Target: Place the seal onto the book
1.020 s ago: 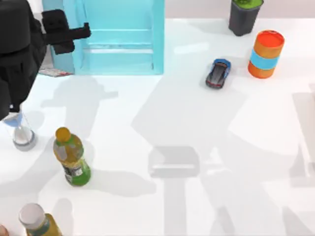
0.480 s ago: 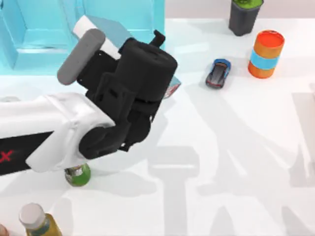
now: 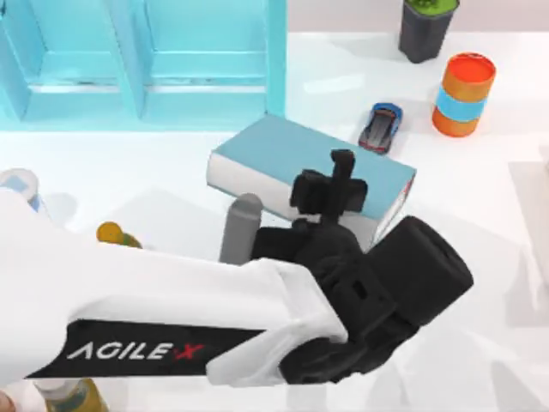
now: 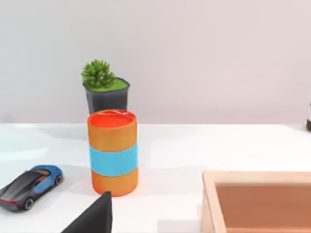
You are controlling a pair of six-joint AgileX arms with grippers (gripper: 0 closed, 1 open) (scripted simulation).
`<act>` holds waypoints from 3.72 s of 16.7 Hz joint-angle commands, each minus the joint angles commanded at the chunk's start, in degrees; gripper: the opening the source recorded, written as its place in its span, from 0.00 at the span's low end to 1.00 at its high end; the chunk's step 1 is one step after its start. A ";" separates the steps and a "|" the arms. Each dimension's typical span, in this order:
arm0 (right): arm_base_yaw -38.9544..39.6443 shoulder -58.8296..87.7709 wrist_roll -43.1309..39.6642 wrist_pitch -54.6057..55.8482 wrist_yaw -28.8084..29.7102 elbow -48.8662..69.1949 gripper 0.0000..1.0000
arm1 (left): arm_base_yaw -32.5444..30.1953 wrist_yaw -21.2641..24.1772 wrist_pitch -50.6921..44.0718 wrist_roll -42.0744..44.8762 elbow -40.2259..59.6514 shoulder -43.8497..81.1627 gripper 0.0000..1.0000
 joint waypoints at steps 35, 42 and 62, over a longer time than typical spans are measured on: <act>0.00 0.00 0.00 0.00 0.00 0.00 1.00 | -7.44 -6.79 2.25 -20.15 -0.23 10.76 0.30; 0.00 0.00 0.00 0.00 0.00 0.00 1.00 | -7.44 -6.79 2.25 -20.15 -0.23 10.76 0.83; 0.00 0.00 0.00 0.00 0.00 0.00 1.00 | -18.11 -6.11 -17.71 -41.74 8.04 12.05 1.00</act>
